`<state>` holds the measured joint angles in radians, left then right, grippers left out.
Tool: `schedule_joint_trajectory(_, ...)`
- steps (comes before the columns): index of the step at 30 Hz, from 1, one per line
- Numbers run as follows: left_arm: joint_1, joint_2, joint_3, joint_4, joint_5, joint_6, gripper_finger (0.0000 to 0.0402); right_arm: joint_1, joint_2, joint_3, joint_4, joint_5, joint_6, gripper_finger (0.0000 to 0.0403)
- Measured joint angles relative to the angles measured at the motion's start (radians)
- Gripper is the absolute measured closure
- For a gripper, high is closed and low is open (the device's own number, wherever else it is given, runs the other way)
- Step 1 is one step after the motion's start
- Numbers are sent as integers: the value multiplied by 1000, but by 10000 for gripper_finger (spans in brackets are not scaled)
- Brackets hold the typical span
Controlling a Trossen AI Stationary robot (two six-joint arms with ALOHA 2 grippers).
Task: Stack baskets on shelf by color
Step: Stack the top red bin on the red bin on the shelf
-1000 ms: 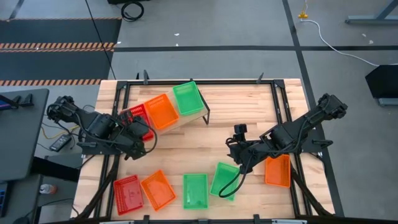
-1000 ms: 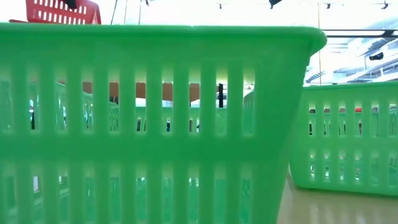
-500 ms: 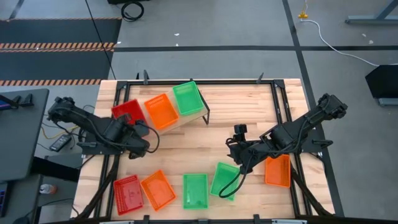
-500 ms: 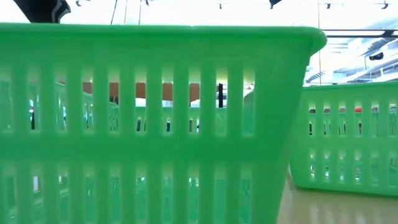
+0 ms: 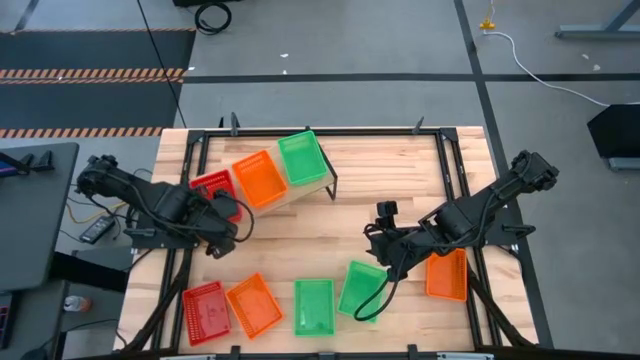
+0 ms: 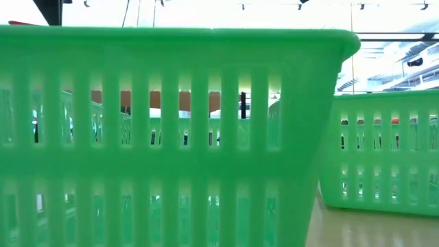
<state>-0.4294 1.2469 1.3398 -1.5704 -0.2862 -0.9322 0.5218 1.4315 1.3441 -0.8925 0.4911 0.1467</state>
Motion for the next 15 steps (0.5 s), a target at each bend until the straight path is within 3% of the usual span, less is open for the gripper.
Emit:
schedule_joint_trajectory(8, 0, 0, 5, 0, -55, -56, 316, 1, 0, 0, 0, 0, 8, 183)
schedule_joint_trajectory(15, -8, 0, 5, -1, -5, -52, 328, 1, 0, 0, 0, 0, 25, 183)
